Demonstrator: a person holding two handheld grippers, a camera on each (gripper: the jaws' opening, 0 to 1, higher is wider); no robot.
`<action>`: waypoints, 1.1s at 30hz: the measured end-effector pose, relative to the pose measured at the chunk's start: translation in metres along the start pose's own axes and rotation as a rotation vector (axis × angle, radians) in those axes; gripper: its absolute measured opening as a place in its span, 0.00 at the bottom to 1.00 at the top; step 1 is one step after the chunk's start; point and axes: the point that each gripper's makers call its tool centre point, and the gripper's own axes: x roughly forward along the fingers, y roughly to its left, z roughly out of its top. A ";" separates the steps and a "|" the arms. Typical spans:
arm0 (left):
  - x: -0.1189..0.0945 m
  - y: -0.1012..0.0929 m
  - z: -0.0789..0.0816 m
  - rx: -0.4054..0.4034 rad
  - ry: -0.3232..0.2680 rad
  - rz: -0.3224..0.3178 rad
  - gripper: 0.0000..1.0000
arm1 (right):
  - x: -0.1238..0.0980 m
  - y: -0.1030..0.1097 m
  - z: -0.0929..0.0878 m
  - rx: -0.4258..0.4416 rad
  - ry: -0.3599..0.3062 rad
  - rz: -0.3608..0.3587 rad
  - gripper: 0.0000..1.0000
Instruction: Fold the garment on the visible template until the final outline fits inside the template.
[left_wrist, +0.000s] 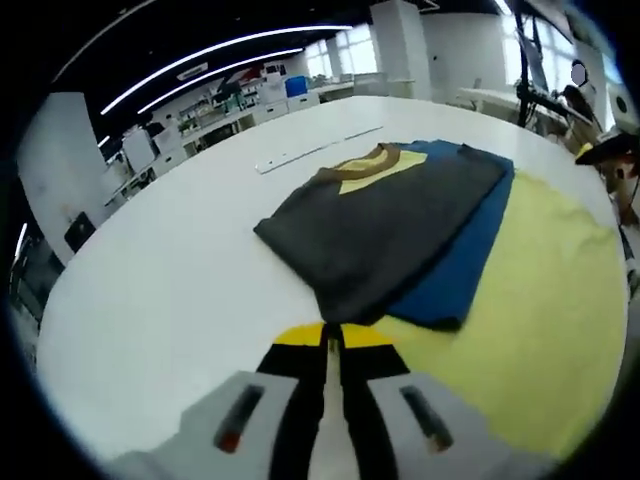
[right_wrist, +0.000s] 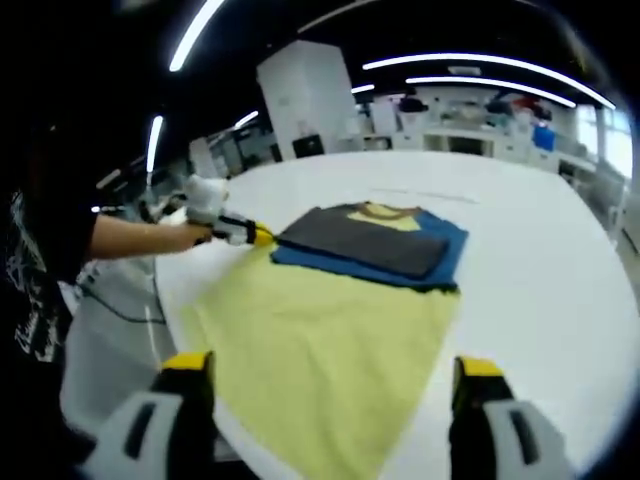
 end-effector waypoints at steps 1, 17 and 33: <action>0.000 -0.001 0.000 -0.024 -0.003 -0.005 0.01 | 0.000 0.000 0.000 0.001 0.000 0.001 0.99; 0.000 -0.001 -0.006 -0.291 -0.040 -0.066 0.01 | 0.005 0.003 -0.002 0.005 0.012 0.012 0.99; 0.001 0.008 -0.003 -0.046 -0.010 -0.012 0.01 | 0.004 0.004 -0.004 0.004 0.016 0.015 0.99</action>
